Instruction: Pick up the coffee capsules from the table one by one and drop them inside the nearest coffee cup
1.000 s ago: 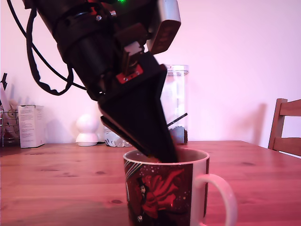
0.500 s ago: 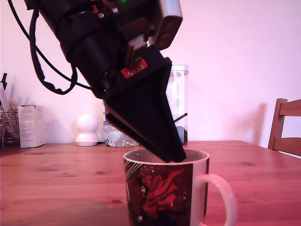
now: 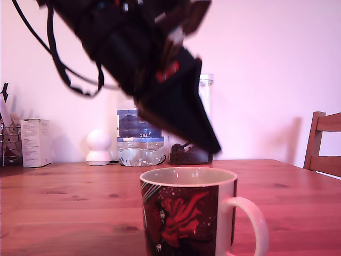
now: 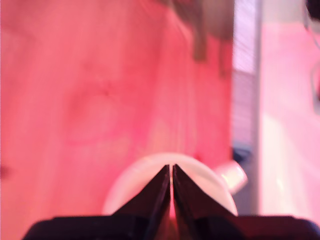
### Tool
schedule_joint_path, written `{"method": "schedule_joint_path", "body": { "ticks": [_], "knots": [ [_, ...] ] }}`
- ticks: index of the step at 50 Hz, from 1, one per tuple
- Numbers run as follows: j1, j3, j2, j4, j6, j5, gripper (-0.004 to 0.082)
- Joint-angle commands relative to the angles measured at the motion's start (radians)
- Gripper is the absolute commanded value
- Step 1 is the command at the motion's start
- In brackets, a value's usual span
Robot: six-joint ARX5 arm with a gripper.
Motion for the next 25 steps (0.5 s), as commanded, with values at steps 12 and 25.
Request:
{"method": "schedule_joint_path", "body": {
  "ticks": [12,25],
  "knots": [
    [0.068,-0.122,-0.179,0.156,-0.078,-0.084,-0.0019],
    [0.184,-0.243,-0.292,0.269,-0.174,-0.158,-0.0019]
  ]
}}
